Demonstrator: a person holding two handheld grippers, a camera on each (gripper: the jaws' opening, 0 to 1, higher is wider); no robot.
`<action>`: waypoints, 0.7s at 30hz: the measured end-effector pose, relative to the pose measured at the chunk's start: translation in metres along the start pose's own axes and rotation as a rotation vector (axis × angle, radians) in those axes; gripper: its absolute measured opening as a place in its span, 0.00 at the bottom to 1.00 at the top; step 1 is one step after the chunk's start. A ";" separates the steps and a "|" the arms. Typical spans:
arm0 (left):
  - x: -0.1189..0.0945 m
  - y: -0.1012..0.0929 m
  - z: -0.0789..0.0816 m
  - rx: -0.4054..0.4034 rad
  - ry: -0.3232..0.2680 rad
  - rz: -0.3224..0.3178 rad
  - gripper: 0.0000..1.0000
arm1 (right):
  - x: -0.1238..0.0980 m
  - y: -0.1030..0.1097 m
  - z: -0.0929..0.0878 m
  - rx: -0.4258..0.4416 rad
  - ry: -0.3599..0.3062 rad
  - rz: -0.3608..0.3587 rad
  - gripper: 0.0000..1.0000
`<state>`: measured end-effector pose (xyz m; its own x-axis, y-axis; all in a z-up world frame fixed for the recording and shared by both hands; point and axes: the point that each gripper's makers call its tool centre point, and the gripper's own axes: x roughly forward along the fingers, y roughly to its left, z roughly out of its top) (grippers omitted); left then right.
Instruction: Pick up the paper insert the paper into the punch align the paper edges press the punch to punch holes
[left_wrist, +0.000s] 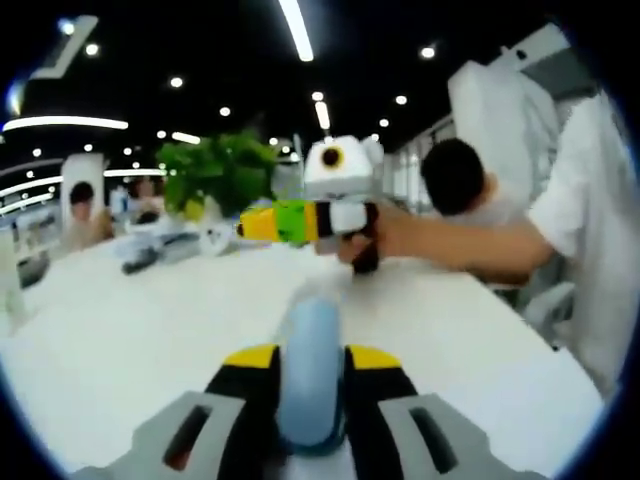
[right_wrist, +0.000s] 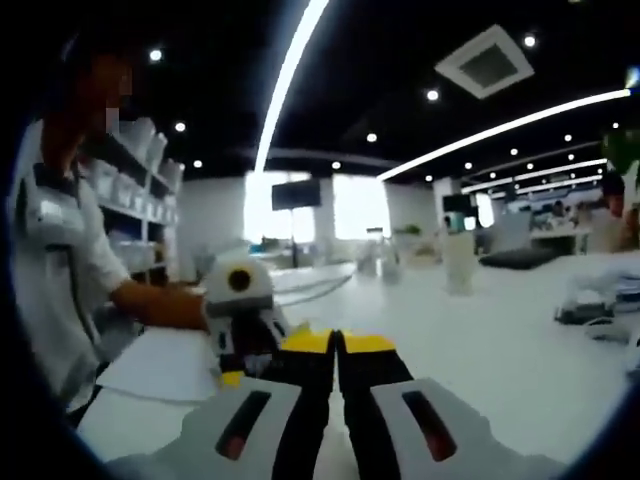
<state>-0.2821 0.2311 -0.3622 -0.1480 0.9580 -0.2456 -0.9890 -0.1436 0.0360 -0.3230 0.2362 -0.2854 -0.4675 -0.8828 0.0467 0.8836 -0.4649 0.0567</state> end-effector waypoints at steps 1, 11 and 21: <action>0.000 0.001 0.000 -0.012 -0.002 -0.001 0.27 | 0.002 0.005 0.002 0.004 0.000 -0.012 0.05; -0.001 0.001 0.000 -0.012 -0.003 -0.003 0.26 | 0.009 0.015 0.004 -0.035 0.018 -0.197 0.05; 0.000 0.003 0.000 -0.017 0.002 -0.001 0.26 | 0.017 0.025 0.000 0.001 0.089 -0.419 0.05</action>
<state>-0.2851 0.2305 -0.3624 -0.1474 0.9576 -0.2474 -0.9889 -0.1472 0.0191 -0.3092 0.2094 -0.2831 -0.7815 -0.6203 -0.0664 0.6180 -0.7843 0.0532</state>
